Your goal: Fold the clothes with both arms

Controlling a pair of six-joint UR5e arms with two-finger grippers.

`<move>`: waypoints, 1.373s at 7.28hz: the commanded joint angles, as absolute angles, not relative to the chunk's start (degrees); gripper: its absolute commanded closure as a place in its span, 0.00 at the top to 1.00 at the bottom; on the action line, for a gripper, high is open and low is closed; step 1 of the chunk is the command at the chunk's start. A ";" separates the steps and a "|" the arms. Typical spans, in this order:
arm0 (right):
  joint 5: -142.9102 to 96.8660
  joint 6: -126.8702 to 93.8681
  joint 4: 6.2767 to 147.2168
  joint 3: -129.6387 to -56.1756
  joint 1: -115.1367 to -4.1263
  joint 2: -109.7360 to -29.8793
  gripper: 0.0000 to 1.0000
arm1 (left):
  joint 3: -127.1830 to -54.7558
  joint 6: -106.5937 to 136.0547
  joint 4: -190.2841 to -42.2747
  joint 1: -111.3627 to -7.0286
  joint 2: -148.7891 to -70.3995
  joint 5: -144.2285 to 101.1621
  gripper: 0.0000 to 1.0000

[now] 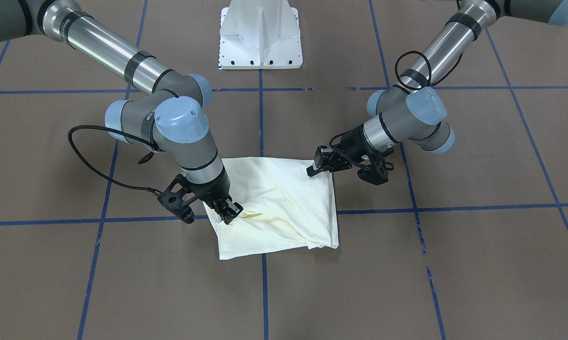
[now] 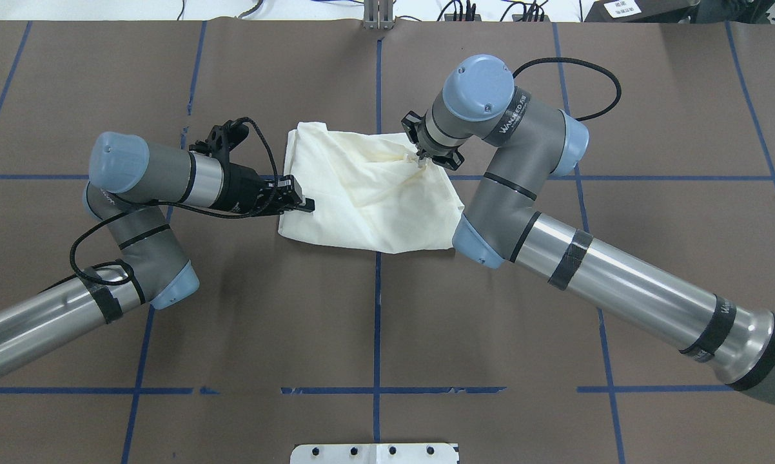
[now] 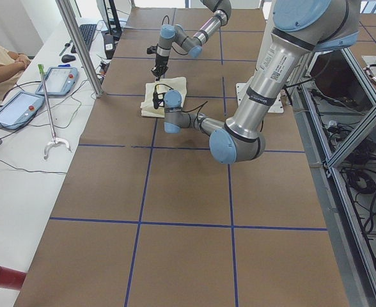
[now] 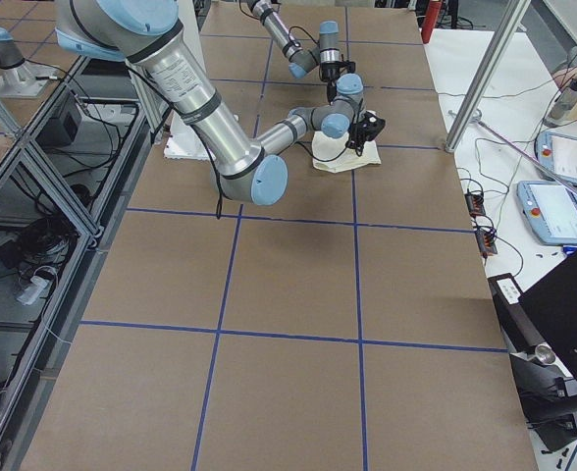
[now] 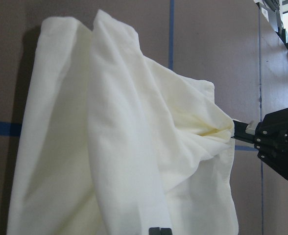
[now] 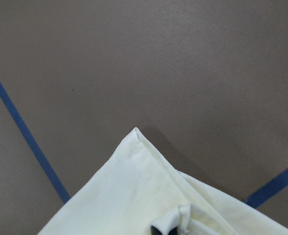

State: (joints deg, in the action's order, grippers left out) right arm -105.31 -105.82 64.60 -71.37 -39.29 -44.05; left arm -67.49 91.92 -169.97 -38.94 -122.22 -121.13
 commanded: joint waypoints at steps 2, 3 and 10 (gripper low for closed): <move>-105.38 -105.56 64.60 -71.37 -39.29 -44.12 0.00 | -66.27 90.00 -170.51 -38.76 -120.33 -120.76 0.00; -105.29 -105.38 64.60 -71.37 -39.29 -44.21 0.00 | -66.44 90.00 -170.86 -38.76 -119.71 -120.85 0.00; -112.91 -96.94 64.60 -74.35 -43.68 -45.44 1.00 | -73.54 90.09 -172.62 -39.72 -111.82 -121.73 0.00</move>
